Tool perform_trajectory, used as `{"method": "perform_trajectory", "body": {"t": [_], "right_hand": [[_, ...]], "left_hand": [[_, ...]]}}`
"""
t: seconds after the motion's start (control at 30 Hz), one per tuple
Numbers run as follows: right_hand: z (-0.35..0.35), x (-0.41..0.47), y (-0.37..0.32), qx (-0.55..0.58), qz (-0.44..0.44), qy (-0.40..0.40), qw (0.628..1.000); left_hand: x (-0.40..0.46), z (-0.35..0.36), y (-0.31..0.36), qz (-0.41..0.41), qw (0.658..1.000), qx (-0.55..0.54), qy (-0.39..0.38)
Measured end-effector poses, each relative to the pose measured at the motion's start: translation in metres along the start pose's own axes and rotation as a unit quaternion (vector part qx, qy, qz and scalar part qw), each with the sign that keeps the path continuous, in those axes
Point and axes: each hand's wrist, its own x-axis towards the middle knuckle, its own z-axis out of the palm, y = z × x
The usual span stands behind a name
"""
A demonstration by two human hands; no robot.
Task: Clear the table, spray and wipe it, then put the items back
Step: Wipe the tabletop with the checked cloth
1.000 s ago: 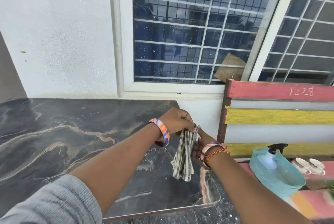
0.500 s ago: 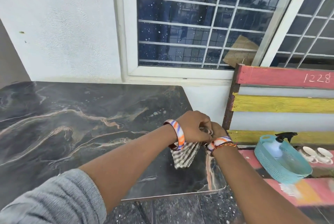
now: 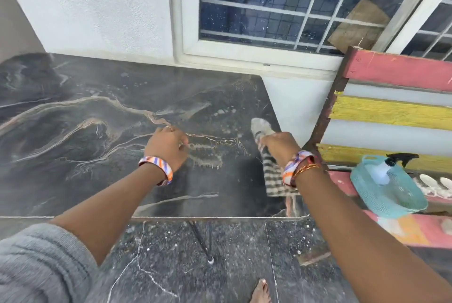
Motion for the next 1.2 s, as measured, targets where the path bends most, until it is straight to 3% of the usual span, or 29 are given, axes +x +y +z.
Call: {"method": "perform_trajectory", "body": {"t": [0.07, 0.17, 0.3, 0.53, 0.77, 0.87, 1.07, 1.2], "right_hand": [[0.021, -0.005, 0.007, -0.061, -0.007, -0.07, 0.996], [0.043, -0.017, 0.031, -0.227, -0.066, -0.115, 0.965], [0.065, -0.023, 0.057, -0.415, -0.111, -0.082, 0.899], [0.116, -0.018, 0.03, -0.424, -0.146, -0.067, 0.891], [0.173, -0.082, 0.007, -0.399, -0.366, -0.172, 0.823], [0.14, -0.068, 0.03, -0.401, -0.341, -0.152, 0.837], [0.043, -0.034, 0.091, -0.414, -0.113, -0.035, 0.903], [0.04, -0.04, 0.098, -0.389, -0.096, -0.015, 0.916]], "left_hand": [[-0.017, 0.003, -0.011, -0.026, 0.999, -0.011, 0.032], [-0.042, 0.008, -0.026, -0.062, 0.997, -0.01, 0.034], [-0.067, 0.009, -0.051, -0.112, 0.992, -0.001, 0.056], [-0.077, 0.016, -0.061, -0.161, 0.98, 0.002, 0.113], [-0.078, 0.023, -0.063, -0.183, 0.974, 0.028, 0.128], [-0.078, 0.022, -0.06, -0.178, 0.975, 0.022, 0.132], [-0.08, 0.023, -0.054, -0.185, 0.973, 0.025, 0.134], [-0.081, 0.023, -0.05, -0.202, 0.97, 0.035, 0.13]]}}
